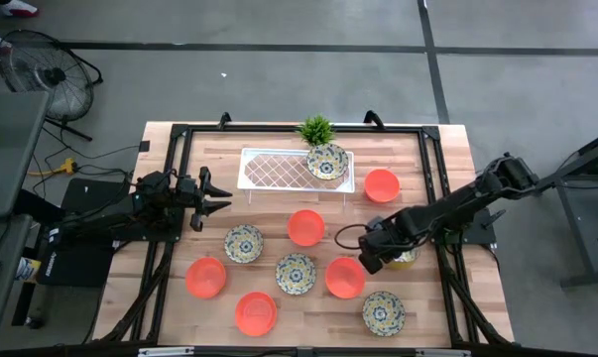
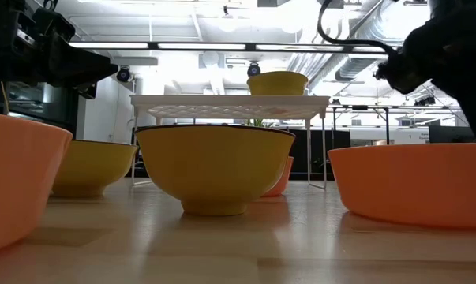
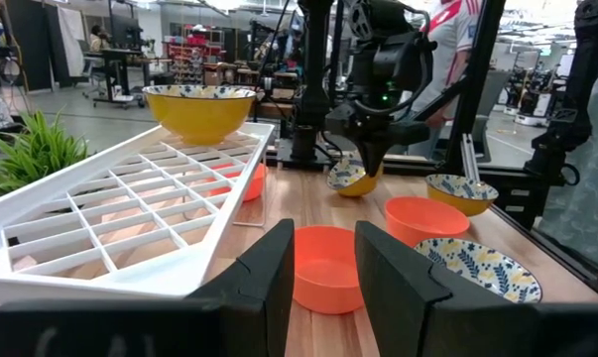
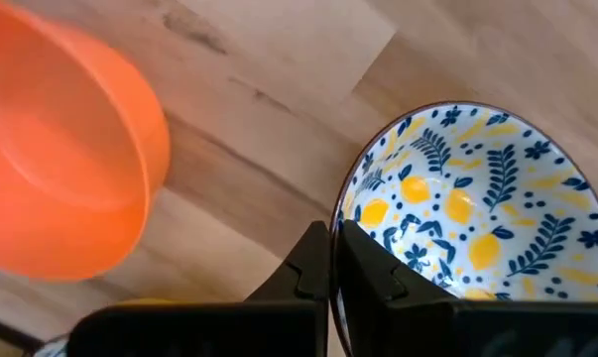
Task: Pick & Place Mini bowls
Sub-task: Stack the yellow bowl on the yellow bowl on the shelf
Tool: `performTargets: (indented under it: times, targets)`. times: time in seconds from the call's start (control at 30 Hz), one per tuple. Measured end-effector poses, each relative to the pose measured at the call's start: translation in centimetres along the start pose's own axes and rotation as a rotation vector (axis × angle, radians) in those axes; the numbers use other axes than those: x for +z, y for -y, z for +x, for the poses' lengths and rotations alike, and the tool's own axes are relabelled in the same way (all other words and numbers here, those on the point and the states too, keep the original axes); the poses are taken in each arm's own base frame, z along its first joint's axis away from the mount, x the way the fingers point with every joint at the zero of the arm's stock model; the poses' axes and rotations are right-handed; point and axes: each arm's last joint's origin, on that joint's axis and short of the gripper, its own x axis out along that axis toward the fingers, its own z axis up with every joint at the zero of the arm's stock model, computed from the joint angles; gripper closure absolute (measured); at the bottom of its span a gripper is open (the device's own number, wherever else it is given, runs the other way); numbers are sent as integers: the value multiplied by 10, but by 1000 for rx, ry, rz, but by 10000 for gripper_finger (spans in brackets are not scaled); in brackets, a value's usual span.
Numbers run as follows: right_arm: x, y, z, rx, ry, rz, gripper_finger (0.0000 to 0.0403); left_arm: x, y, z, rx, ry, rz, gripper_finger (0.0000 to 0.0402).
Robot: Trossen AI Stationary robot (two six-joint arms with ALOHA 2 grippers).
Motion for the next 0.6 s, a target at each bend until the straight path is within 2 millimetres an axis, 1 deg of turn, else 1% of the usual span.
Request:
performTargets:
  times: [0.4, 0.6]
  targets:
    - [-10, -2, 1, -22, 146, -16, 403, 0, 0, 0, 1, 0, 0, 296]
    - [-18, -3, 2, -21, 146, -48, 403, 0, 0, 0, 1, 0, 0, 296]
